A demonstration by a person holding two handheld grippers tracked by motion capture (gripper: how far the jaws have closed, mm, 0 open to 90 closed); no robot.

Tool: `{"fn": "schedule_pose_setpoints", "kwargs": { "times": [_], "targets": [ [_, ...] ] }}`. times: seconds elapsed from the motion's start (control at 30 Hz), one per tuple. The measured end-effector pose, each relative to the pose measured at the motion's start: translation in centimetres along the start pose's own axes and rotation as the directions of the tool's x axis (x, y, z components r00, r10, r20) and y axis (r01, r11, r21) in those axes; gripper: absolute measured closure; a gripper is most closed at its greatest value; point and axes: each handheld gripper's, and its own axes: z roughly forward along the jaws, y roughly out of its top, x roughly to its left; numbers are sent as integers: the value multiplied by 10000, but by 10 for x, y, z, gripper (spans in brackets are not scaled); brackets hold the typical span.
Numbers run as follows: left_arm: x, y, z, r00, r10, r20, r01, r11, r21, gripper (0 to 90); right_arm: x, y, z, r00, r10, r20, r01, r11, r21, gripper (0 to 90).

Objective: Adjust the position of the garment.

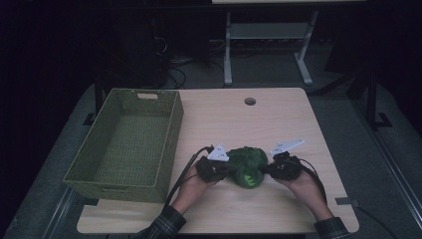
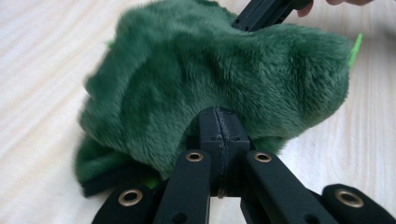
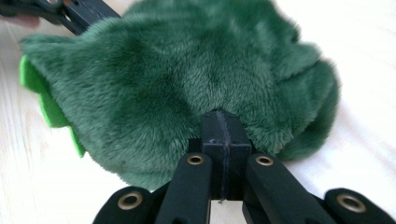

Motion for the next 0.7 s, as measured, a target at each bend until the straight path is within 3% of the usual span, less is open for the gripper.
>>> {"fn": "schedule_pose_setpoints", "kwargs": {
  "times": [0.2, 0.37, 0.53, 0.7],
  "targets": [
    [0, -7, 7, 10000, -30, 82, 27, 9996, 282, 897, 3, -14, 1, 9999, 77, 115, -81, 9991, 414, 900],
    [0, -10, 13, 10000, 33, 63, -36, 9989, 464, 898, 4, -18, 7, 10000, 78, 51, -80, 9995, 314, 900],
    [0, -11, 18, 9996, 261, -62, -256, 9974, 673, 897, 7, -18, 14, 10000, 49, 46, -52, 9976, 693, 900],
    [7, -9, 16, 9981, 398, -460, -366, 9970, 687, 896, 13, -18, 17, 9997, -53, -222, 67, 9978, 660, 900]
  ]
}}
